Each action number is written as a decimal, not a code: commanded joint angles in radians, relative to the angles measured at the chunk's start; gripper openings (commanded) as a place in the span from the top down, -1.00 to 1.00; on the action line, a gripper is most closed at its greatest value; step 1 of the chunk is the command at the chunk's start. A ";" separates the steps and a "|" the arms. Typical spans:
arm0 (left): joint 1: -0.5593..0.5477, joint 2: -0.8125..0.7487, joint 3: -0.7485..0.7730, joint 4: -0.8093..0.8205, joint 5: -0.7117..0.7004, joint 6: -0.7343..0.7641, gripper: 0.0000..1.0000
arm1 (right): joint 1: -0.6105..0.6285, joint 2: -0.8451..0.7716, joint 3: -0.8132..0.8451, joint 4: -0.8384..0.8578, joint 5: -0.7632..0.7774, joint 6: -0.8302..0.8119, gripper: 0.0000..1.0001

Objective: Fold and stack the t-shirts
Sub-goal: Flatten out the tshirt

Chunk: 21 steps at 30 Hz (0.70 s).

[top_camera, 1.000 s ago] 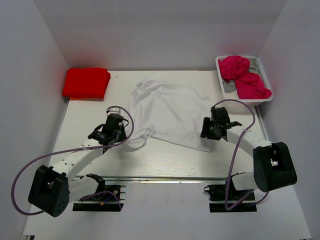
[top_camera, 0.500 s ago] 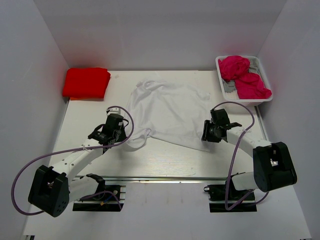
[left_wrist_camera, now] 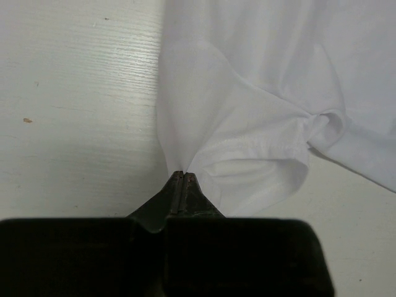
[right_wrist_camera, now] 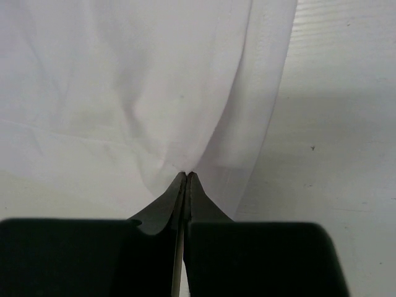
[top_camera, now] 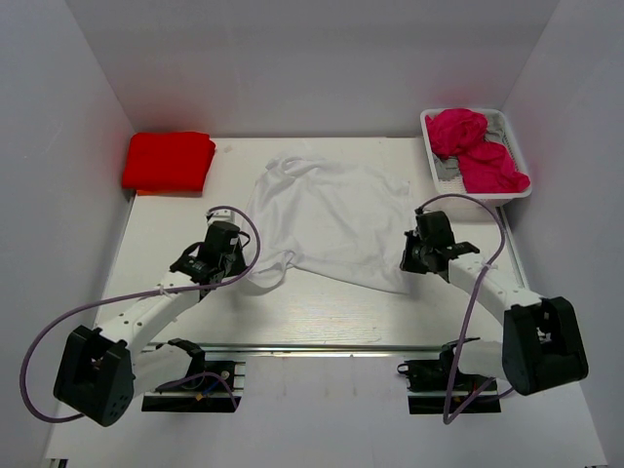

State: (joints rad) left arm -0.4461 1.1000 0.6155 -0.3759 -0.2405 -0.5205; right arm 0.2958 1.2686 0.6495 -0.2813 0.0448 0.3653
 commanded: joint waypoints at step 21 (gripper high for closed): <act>0.004 -0.150 0.562 -0.044 -0.362 0.129 1.00 | -0.004 -0.426 0.281 0.125 0.432 -0.083 1.00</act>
State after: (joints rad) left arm -0.4461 0.9821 1.0821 -0.4259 -0.5240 -0.4545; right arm 0.2955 0.8616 0.8337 -0.2298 0.3882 0.3508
